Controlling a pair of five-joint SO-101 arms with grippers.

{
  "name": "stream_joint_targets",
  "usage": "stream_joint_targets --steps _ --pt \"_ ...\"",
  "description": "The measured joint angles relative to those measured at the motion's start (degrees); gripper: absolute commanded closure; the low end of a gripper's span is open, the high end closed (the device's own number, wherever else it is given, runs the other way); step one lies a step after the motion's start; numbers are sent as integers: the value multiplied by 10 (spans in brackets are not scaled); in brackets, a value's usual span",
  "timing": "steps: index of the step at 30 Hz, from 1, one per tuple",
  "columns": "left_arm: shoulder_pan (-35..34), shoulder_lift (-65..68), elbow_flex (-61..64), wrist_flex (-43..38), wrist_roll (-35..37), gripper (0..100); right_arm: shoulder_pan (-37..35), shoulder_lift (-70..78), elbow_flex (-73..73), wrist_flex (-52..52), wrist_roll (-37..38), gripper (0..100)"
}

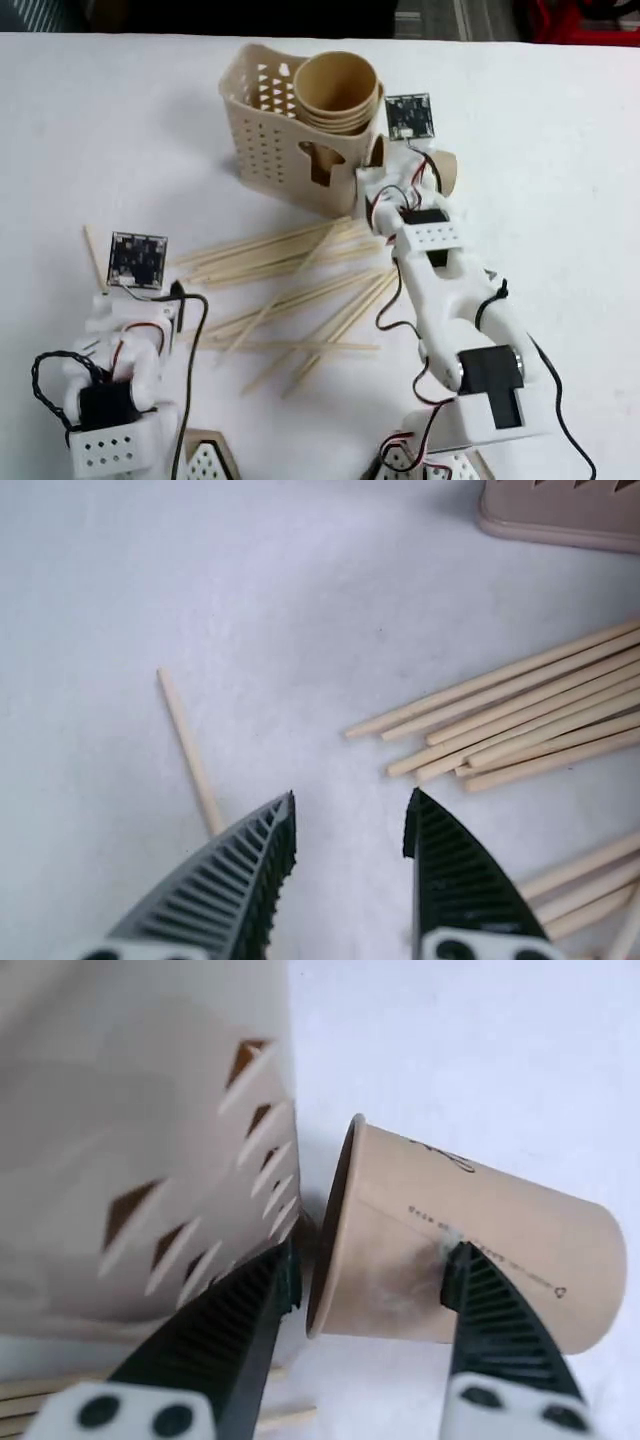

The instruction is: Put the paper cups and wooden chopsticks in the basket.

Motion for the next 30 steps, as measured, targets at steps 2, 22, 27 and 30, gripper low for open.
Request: stream_joint_targets --steps 2,22,27,30 --pt "0 0 0 0 0 812 7 11 -11 -1 18 765" --pt "0 0 0 0 0 812 123 -40 -11 82 47 978" --pt "0 0 0 0 0 812 153 -56 -11 87 47 978" --pt "0 0 0 0 0 812 160 -80 -11 112 47 978"
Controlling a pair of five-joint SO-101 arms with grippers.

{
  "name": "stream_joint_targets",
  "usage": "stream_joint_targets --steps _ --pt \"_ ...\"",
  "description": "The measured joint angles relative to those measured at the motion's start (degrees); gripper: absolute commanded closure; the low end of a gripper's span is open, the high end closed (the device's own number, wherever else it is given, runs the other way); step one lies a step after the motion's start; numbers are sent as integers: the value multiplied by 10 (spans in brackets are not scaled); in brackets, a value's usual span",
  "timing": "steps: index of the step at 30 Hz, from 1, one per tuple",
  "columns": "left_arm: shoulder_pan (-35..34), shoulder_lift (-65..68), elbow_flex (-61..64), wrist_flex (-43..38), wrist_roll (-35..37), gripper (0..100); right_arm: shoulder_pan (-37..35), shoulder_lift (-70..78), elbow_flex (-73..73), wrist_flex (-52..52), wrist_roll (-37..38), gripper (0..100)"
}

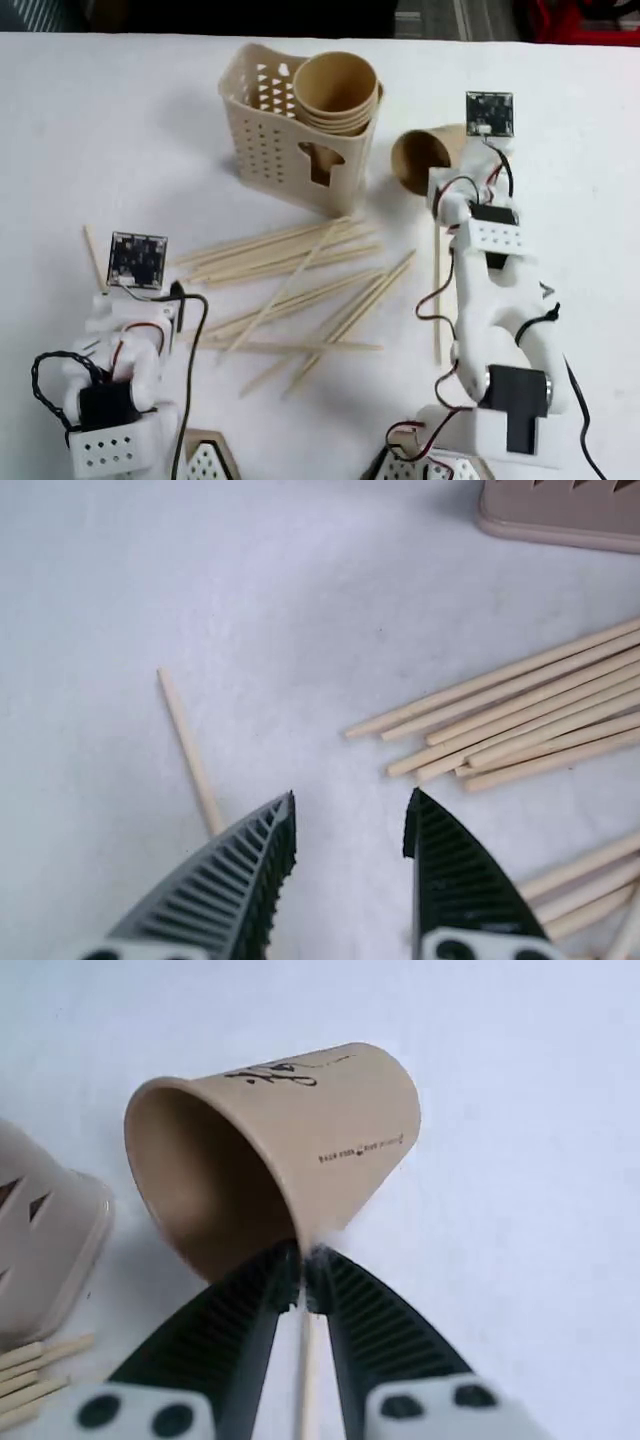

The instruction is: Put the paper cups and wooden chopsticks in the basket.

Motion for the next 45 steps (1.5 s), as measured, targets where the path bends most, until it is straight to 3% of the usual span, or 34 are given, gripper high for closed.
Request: stream_joint_targets --steps 11,20,32,45 --pt "0 0 0 0 0 812 41 -174 0 120 0 979" --pt "0 0 0 0 -17 812 40 -318 0 155 0 979" --pt "0 0 1 0 -22 812 -76 -503 -39 150 -39 979" --pt "0 0 1 0 -23 812 -213 -436 -84 3 -39 979"
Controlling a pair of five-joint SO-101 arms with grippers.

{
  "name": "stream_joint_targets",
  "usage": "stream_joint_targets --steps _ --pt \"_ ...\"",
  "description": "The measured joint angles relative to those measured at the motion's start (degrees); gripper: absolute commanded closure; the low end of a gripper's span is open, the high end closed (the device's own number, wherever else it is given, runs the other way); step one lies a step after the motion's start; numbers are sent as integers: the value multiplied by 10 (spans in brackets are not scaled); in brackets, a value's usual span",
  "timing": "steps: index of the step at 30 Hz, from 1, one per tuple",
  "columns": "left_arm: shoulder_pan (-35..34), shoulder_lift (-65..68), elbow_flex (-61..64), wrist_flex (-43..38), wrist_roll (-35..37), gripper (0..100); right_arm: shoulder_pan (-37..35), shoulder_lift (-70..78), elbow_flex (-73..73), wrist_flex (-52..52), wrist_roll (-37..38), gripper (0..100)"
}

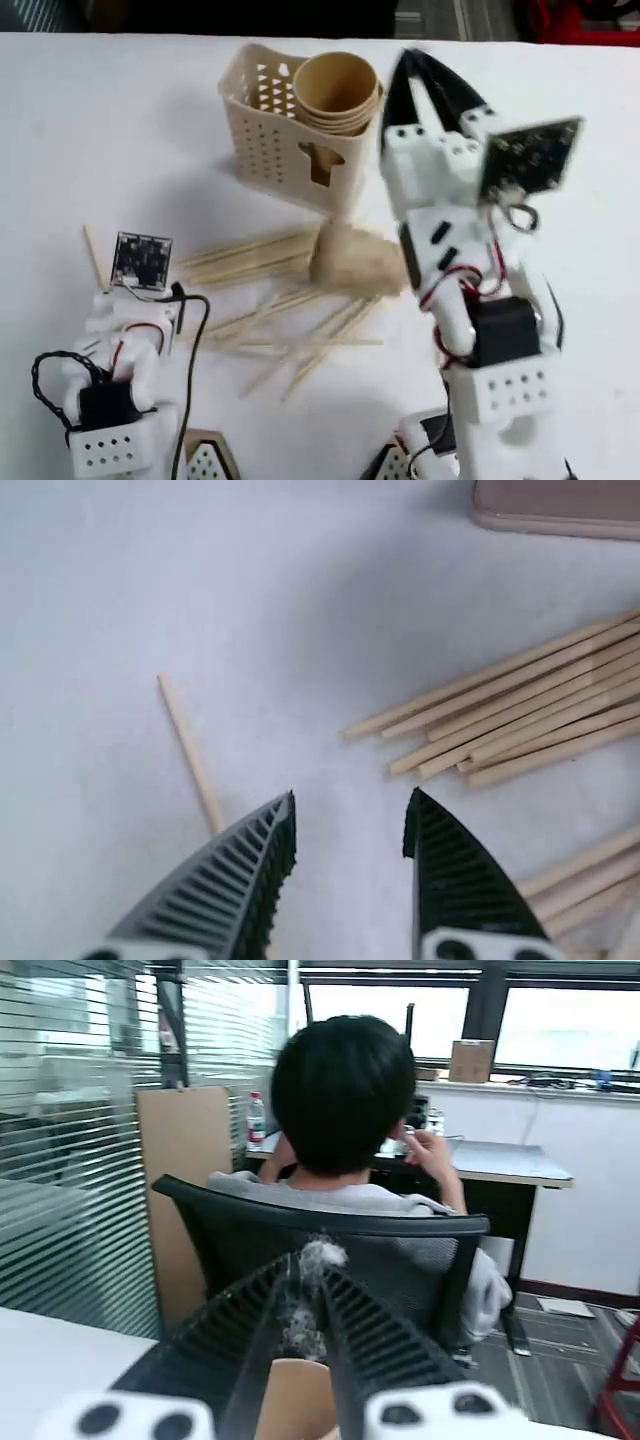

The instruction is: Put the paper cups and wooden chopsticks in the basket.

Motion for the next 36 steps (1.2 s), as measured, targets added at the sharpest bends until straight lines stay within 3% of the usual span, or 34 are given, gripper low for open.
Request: stream_joint_targets --steps 7,19,26,36 --pt "0 0 0 0 0 812 -9 32 0 2 0 979" --pt "0 0 0 0 0 812 -59 33 0 250 0 976" --pt "0 0 0 0 0 812 -124 42 4 357 0 825" --pt "0 0 0 0 0 812 -156 147 40 375 0 827"
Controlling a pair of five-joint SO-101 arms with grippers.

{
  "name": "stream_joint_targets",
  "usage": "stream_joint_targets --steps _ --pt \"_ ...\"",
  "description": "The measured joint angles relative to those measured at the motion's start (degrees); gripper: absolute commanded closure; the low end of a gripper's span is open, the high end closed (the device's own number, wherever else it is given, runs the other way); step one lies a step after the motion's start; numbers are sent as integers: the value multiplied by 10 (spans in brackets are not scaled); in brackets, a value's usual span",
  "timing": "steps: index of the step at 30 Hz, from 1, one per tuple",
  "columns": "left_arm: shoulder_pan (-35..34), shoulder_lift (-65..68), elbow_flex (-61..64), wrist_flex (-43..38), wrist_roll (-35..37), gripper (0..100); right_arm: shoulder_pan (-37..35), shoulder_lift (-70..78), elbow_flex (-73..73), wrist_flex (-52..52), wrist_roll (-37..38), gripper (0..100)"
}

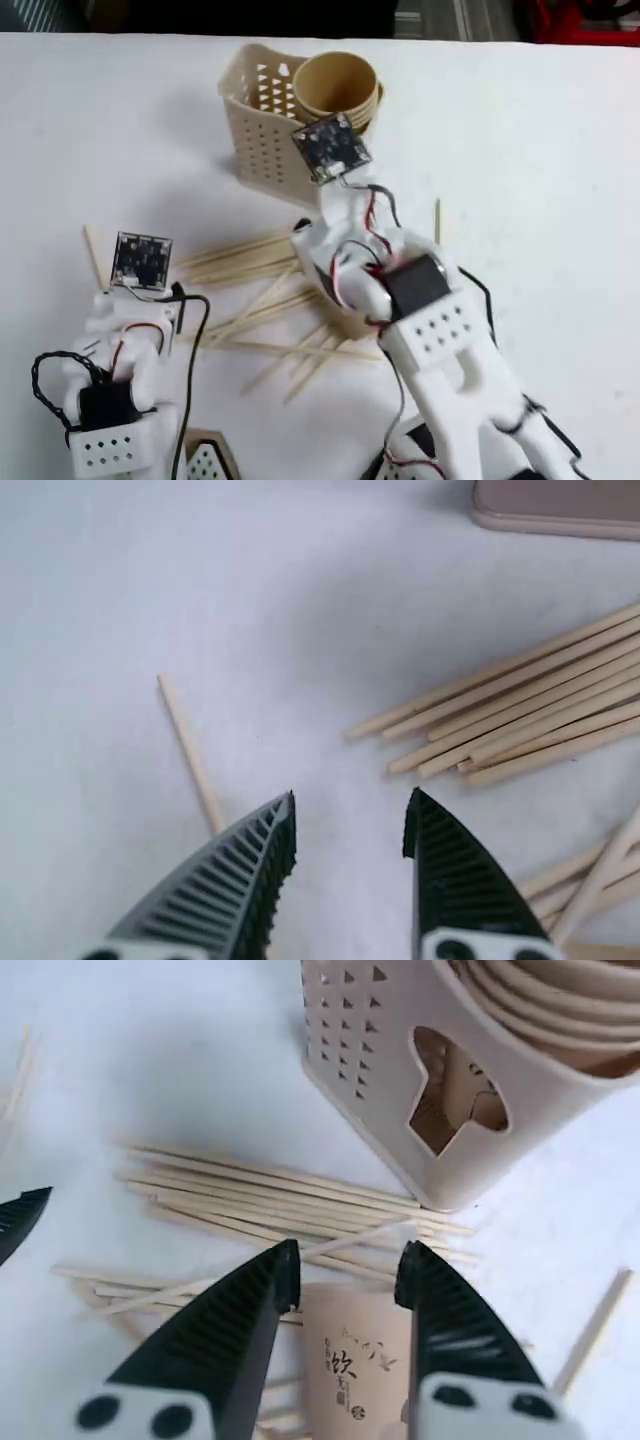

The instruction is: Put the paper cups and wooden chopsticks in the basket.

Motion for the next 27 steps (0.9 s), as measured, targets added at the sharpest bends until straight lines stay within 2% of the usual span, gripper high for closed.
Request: stream_joint_targets --steps 9,20,27 --pt "0 0 0 0 0 812 4 127 0 0 0 828" --pt "0 0 0 0 0 812 101 185 0 0 0 828" --pt "0 0 0 0 0 812 139 224 -8 -4 0 828"
